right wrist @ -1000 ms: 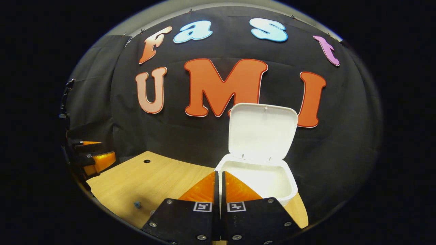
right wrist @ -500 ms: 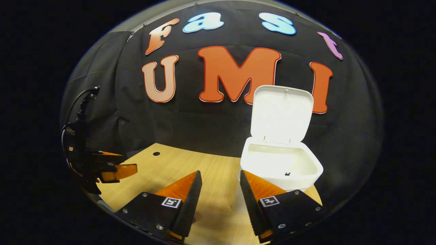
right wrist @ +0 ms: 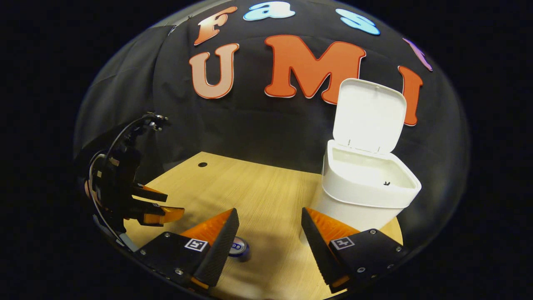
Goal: Press the lid of the desktop garbage bin to open it, pick up the crumpled paper on the desktop and throw it into the bin, then pick up the pop can on the desktop and drop it into the bin, and finally close the garbage bin lid.
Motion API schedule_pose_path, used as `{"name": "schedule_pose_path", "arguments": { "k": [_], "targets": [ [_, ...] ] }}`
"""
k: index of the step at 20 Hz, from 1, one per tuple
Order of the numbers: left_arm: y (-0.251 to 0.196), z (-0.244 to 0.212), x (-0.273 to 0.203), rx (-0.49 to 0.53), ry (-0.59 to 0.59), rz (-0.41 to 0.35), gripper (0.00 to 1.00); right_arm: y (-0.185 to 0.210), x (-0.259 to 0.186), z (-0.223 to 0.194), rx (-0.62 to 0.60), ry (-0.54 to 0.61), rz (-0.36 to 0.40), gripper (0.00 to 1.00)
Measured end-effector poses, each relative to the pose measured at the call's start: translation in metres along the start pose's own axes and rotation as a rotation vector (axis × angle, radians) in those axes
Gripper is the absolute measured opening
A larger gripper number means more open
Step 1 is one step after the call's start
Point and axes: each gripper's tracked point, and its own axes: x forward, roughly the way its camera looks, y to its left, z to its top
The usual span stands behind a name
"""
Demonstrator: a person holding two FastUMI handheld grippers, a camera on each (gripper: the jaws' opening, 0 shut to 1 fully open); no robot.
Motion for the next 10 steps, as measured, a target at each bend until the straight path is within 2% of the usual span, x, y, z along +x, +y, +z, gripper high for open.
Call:
{"name": "schedule_pose_path", "arguments": {
  "k": [5,8,10],
  "targets": [
    [0.0,-0.024,0.019,0.008,0.099,-0.009,0.99,0.015,0.008,-0.019,-0.019,0.044,0.033,0.92],
    [-0.004,-0.035,0.031,-0.037,0.162,-0.047,0.99,0.02,0.013,-0.032,-0.016,0.073,0.048,0.92],
    [-0.002,-0.04,0.037,-0.037,0.206,-0.041,0.97,0.025,0.015,-0.041,-0.013,0.1,0.057,0.92]
  ]
}}
